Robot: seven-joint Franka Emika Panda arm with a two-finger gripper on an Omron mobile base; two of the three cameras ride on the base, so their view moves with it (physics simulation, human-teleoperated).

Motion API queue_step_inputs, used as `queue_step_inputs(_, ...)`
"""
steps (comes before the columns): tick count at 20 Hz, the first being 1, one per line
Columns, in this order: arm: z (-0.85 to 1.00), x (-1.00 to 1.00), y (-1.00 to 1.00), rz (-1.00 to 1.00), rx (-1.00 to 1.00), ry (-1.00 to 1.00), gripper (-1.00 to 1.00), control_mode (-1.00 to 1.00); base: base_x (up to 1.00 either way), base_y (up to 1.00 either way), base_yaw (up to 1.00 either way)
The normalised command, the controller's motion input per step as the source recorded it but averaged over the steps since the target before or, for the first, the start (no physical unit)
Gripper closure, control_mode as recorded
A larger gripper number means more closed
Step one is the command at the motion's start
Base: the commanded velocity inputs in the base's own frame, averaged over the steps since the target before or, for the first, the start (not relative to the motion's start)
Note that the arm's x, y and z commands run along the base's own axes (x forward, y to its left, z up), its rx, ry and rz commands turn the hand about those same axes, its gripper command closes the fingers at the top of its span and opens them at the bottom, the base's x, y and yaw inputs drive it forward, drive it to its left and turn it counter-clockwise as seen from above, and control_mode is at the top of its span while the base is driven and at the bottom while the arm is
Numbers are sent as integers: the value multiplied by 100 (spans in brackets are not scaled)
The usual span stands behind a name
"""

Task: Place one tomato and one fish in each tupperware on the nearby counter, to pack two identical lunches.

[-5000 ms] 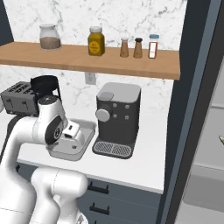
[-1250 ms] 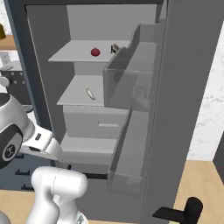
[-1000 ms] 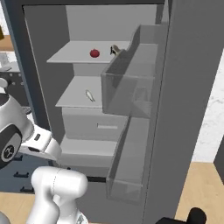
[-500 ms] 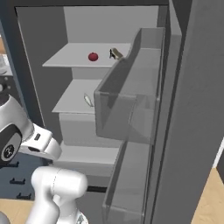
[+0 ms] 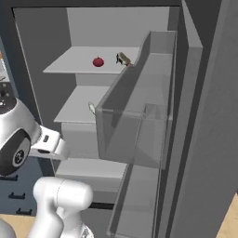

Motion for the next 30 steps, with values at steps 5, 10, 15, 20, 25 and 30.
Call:
queue_step_inputs(5,25,74,0,34,0,-25,-100,-100,0,0,0)
queue_step_inputs(10,79,79,-3,26,0,-39,-100,-100,0,0,0)
queue_step_inputs(15,21,100,-19,13,0,-5,-100,-100,0,0,0)
queue_step_inputs(20,-50,100,-12,0,0,8,-100,-100,0,0,0)
queue_step_inputs(25,-79,100,0,0,0,16,-100,-100,0,0,0)
queue_step_inputs(30,-64,100,3,0,0,17,-100,-100,0,0,0)
